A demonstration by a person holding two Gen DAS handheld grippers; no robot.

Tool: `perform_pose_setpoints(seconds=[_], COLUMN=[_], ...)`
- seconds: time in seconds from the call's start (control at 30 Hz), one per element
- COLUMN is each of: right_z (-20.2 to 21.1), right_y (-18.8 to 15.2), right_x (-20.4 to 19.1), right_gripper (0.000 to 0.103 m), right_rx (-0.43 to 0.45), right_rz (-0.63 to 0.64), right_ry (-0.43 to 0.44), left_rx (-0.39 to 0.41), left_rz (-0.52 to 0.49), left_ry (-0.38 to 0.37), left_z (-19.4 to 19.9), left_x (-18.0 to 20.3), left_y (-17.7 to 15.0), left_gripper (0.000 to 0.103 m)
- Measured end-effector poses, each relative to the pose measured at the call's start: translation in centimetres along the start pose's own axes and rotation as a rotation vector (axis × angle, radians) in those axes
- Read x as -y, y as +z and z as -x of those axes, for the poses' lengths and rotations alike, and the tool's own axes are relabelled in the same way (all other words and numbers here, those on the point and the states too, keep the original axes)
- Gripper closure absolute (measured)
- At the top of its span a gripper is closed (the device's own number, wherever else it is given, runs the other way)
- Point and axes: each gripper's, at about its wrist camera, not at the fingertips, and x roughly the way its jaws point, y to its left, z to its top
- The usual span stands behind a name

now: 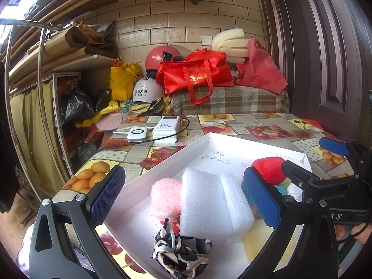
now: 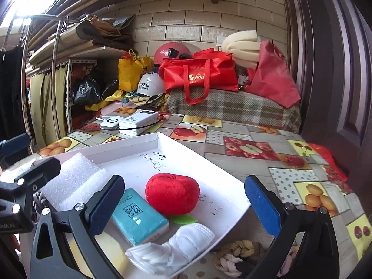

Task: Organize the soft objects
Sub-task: 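Move both grippers out of the box back to the pile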

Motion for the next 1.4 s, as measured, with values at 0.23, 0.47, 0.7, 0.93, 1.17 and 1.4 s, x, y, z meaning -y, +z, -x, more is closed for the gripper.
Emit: perform_pose_setpoints(seconds=[0.23, 0.47, 0.7, 0.93, 1.17, 1.4], right_z=[1.1, 3.6, 7.0, 8.5, 13.7, 15.7], right_y=[-0.4, -1.4, -3.3, -5.5, -6.7, -9.0], right_x=[1.8, 2.3, 4.7, 12.3, 17.8, 25.7], right_gripper=[0.000, 0.000, 0.000, 0.000, 0.000, 0.000], right_rx=[0.034, 0.028, -0.007, -0.142, -0.031, -0.043], right_rz=[-0.086, -0.073, -0.060, -0.229, -0.212, -0.441], right_ry=[0.055, 0.099, 0.122, 0.043, -0.172, -0.289], left_rx=[0.003, -0.003, -0.002, 0.019, -0.053, -0.169], left_rz=[0.016, -0.009, -0.043, -0.163, -0.373, -0.409], left_ry=[-0.021, -0.088, -0.142, -0.209, -0.378, -0.511], left_z=[0.9, 2.7, 3.8, 5.2, 5.2, 1.9], left_x=[0.2, 2.2, 4.1, 7.8, 15.2, 21.4], left_y=[-0.2, -0.8, -1.0, -1.2, -2.3, -1.7], left_gripper=[0.000, 0.000, 0.000, 0.000, 0.000, 0.000])
